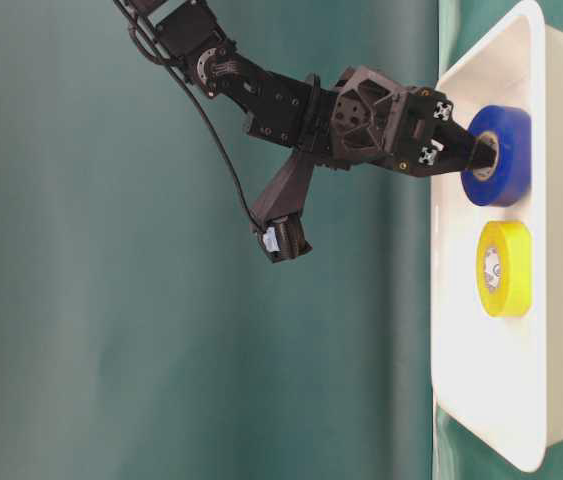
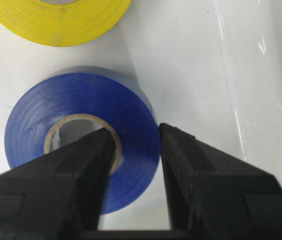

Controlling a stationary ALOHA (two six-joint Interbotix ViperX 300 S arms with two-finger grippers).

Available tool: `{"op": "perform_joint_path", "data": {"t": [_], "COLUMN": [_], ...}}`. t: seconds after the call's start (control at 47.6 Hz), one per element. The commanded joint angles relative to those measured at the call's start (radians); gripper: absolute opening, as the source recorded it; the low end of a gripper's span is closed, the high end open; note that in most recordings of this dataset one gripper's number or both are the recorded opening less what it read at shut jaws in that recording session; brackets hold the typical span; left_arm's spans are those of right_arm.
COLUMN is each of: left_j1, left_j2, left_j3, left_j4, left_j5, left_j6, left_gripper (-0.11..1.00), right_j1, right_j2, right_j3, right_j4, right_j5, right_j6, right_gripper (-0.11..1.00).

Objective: Pick up the tape from a random location and place it into the white case.
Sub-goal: 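Lower the blue roll into the tray beside the yellow roll, then open the right gripper to release the blue roll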

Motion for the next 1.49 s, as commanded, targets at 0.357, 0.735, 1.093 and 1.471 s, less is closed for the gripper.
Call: {"op": "perform_joint_path", "data": {"t": [0.357, 0.735, 1.093, 1.471], "left_j1": [0.000, 0.000, 0.002, 0.002], "left_j2": [0.002, 0.002, 0.002, 0.002], "left_j3": [-0.029, -0.035, -0.037, -0.037], "left_j4": [-0.002, -0.002, -0.002, -0.002], "left_j5": [-0.005, -0.003, -0.003, 0.008], "left_j6": [-0.002, -0.002, 0.000, -0.002], "left_gripper": [0.98, 0.98, 0.98, 0.98], "right_j1": [-0.002, 0.000, 0.008, 0.014], "right_j2": [-0.044, -0.221, -0.324, -0.325], "right_j3": [-0.015, -0.087, -0.138, -0.138], "right_j4": [-0.012, -0.025, -0.052, -0.052], "right_j5": [0.005, 0.196, 0.348, 0.339], "right_j6": [0.000, -0.008, 0.000, 0.000], "right_gripper": [0.89, 0.91, 0.91, 0.91]}}
